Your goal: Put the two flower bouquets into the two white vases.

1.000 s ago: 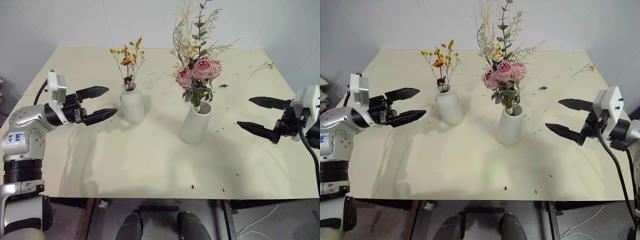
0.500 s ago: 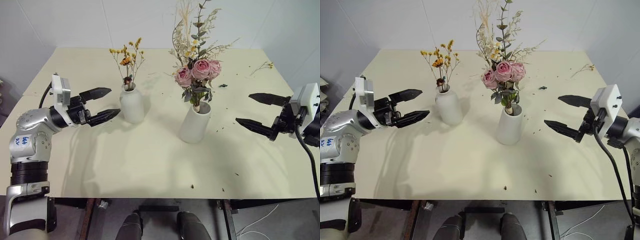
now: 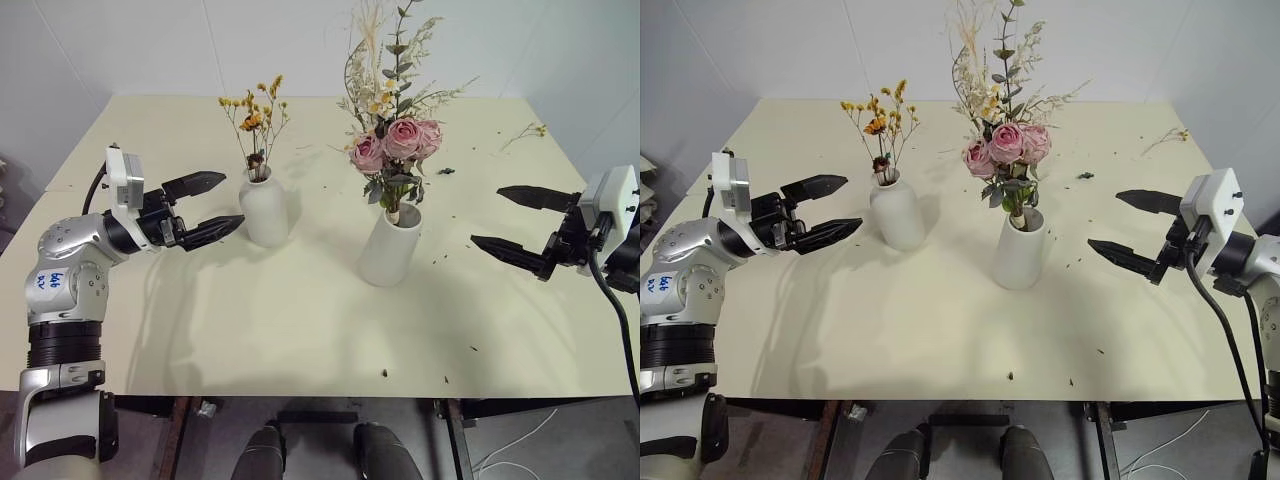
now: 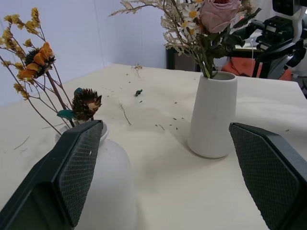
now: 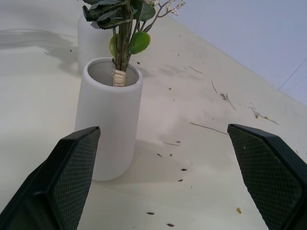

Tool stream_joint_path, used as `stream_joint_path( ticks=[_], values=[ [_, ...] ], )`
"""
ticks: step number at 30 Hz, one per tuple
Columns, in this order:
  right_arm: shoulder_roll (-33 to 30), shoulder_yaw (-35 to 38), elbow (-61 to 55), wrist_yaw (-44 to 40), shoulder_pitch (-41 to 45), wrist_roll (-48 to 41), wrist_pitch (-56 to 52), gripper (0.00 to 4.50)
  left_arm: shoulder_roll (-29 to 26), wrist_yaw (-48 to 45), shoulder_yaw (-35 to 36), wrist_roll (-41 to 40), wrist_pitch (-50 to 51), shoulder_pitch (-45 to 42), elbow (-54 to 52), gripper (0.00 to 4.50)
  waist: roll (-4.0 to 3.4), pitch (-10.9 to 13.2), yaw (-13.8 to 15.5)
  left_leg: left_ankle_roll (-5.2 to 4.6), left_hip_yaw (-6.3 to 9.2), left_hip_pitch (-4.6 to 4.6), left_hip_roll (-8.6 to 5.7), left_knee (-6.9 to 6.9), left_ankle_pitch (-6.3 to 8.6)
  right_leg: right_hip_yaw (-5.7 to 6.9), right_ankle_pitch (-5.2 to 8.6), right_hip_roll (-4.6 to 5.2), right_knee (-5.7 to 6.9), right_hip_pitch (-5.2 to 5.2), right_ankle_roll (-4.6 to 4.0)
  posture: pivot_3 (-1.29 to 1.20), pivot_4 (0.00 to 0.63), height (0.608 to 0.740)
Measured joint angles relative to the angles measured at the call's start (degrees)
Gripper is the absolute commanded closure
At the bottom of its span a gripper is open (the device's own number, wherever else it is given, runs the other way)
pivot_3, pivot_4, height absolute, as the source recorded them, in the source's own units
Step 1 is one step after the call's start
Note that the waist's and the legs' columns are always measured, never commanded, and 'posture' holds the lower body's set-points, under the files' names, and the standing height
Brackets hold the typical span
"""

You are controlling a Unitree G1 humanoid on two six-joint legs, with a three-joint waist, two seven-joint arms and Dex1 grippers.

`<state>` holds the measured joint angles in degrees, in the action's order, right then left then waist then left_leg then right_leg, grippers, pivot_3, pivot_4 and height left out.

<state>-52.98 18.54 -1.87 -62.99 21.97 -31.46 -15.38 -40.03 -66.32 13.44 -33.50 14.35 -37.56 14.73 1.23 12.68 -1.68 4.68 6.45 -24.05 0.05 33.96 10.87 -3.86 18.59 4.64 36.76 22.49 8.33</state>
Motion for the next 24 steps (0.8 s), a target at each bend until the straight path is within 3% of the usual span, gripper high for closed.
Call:
stream_joint_path(
  ticks=[24],
  values=[
    [0.50,-0.47,0.91,0.65,1.65,0.02,0.30,0.02,-0.01,0.72,0.11,-0.02,0.10,0.51,-0.46,0.00,0.00,0.00,0.03,0.00,0.00,0.00,0.00,0.01,0.00,0.00,0.00,0.00,0.01,0.00,0.01,0.00,0.150,0.740]
  ],
)
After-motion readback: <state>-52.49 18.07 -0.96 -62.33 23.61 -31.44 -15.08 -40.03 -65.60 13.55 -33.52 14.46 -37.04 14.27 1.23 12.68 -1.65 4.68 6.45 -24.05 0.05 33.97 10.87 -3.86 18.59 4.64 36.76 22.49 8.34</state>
